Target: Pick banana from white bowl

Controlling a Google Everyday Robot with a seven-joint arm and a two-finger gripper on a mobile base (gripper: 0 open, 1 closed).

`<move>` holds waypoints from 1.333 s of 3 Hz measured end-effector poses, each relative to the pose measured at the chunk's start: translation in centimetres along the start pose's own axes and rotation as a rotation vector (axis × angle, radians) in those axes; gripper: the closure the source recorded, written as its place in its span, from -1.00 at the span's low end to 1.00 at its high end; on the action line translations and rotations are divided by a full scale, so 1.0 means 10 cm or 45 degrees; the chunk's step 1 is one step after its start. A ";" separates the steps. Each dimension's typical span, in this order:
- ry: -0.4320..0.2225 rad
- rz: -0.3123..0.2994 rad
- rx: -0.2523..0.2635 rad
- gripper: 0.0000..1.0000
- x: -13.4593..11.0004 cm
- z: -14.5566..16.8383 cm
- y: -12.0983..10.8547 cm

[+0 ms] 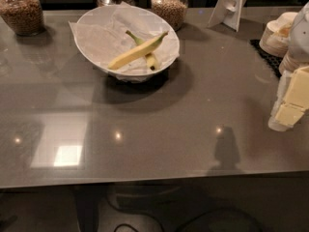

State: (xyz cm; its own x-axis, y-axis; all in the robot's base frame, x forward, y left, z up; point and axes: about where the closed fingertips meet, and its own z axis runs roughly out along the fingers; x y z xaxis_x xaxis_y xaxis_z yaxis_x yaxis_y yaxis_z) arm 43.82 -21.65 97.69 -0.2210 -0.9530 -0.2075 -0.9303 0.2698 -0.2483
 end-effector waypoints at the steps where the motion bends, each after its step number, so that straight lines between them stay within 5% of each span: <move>1: 0.000 0.000 0.000 -1.00 0.00 0.00 0.00; 2: -0.032 -0.016 0.028 -1.00 -0.07 0.00 -0.04; 4: -0.318 -0.176 0.116 -1.00 -0.82 0.25 -0.53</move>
Offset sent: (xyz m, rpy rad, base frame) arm 0.0140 0.0142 0.0005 0.0388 -0.0590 0.0363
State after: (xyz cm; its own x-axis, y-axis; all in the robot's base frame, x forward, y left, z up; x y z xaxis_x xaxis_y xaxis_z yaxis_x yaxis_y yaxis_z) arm 51.31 -14.94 98.32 -0.0046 -0.9210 -0.3894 -0.9140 0.1619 -0.3720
